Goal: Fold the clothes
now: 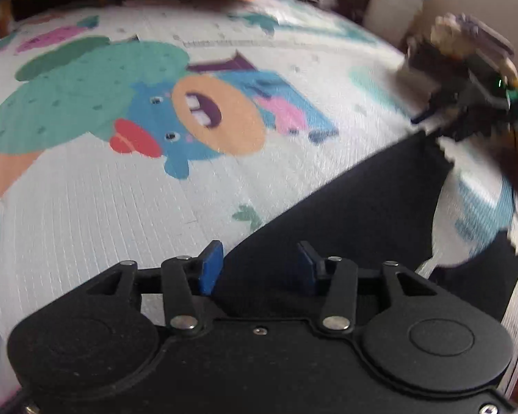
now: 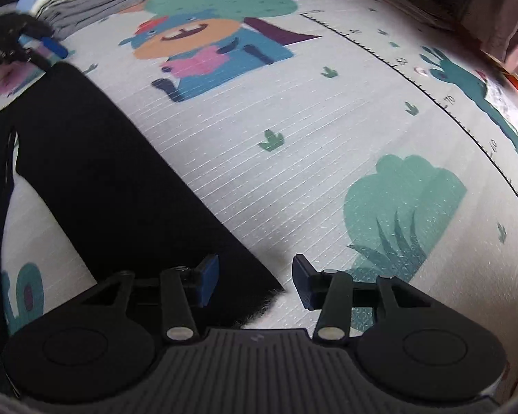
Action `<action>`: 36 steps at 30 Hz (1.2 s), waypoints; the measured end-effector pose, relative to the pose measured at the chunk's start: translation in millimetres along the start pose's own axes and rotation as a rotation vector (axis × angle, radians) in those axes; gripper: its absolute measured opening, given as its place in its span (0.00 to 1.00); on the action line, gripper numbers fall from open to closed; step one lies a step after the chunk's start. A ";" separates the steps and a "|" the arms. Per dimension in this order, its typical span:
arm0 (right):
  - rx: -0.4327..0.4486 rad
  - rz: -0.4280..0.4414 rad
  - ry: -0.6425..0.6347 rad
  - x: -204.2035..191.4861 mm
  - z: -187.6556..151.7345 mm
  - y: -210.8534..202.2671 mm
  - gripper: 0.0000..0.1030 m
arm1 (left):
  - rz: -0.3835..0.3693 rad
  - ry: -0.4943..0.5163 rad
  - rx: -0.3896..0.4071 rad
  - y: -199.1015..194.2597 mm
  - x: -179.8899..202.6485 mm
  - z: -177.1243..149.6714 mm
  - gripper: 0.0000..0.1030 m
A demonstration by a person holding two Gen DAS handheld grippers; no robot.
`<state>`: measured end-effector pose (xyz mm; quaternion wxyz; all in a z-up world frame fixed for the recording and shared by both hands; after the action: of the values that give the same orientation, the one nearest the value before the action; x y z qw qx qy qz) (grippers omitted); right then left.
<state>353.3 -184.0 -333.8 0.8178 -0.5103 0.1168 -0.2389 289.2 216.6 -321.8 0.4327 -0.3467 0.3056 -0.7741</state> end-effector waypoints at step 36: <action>0.239 -0.045 -0.197 -133.3 -15.1 -163.2 0.05 | 0.010 0.413 0.086 -76.9 78.3 -58.9 0.09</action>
<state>187.9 -187.3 -202.3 0.8747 -0.4326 -0.0048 -0.2183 176.6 191.5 -274.7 0.3792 -0.1601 0.3561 -0.8389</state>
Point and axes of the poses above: each gripper's, at about its wrist camera, not at the fingertips, and y roughly the way its jaws point, x to its right, z to its top, the point moved 9 cm from there along y, roughly the way its jaws point, and after that the axes turned 5 degrees about -y, right-handed, at the moved point
